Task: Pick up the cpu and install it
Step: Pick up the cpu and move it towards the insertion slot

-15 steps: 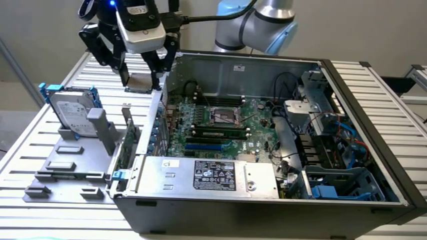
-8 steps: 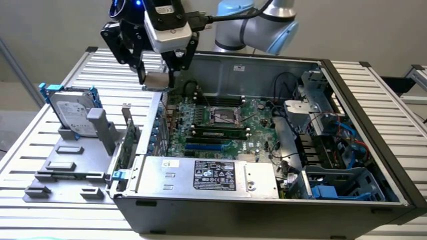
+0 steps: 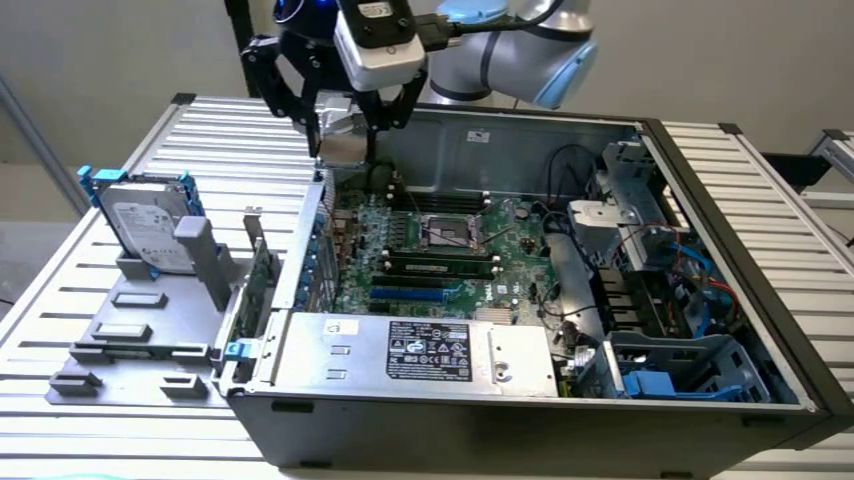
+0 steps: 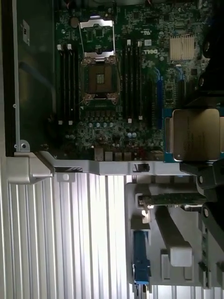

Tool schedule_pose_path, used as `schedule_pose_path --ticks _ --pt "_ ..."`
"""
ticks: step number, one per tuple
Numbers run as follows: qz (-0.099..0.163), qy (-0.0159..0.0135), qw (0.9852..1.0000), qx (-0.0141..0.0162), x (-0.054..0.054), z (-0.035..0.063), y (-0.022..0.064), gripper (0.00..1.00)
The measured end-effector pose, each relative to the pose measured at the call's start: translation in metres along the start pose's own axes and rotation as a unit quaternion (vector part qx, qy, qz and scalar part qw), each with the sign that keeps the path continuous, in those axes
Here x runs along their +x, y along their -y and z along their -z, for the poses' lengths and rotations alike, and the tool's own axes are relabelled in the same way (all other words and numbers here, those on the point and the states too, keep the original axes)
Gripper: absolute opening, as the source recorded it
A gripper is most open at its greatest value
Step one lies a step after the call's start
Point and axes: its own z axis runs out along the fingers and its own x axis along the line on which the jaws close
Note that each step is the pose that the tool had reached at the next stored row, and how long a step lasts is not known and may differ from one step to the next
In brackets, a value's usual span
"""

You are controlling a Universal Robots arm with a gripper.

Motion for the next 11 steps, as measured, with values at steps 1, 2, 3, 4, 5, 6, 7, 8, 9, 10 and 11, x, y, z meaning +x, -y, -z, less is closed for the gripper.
schedule_pose_path --ticks 1,2,3,4,5,6,7,8,9,10,11 --pt "0.0 0.0 1.0 0.0 -0.002 -0.0003 -0.0028 0.55" --pt "0.0 0.0 1.0 0.0 -0.005 -0.0006 -0.0058 0.55" --pt "0.0 0.0 1.0 0.0 -0.007 -0.0009 -0.0087 0.55" --pt "0.0 0.0 1.0 0.0 -0.01 -0.0012 -0.0115 0.55" --pt "0.0 0.0 1.0 0.0 -0.012 -0.0014 -0.0145 0.55" --pt "0.0 0.0 1.0 0.0001 -0.015 -0.0017 -0.0173 0.55" --pt "0.0 0.0 1.0 0.0 -0.018 -0.0021 -0.0201 0.55" --pt "0.0 0.0 1.0 0.0 -0.02 -0.0024 -0.0229 0.55" --pt "0.0 0.0 1.0 0.0 -0.023 -0.0027 -0.0256 0.55" --pt "0.0 0.0 1.0 0.0 -0.026 -0.0031 -0.0282 0.55" --pt "0.0 0.0 1.0 0.0 -0.029 -0.0035 -0.0308 0.55"
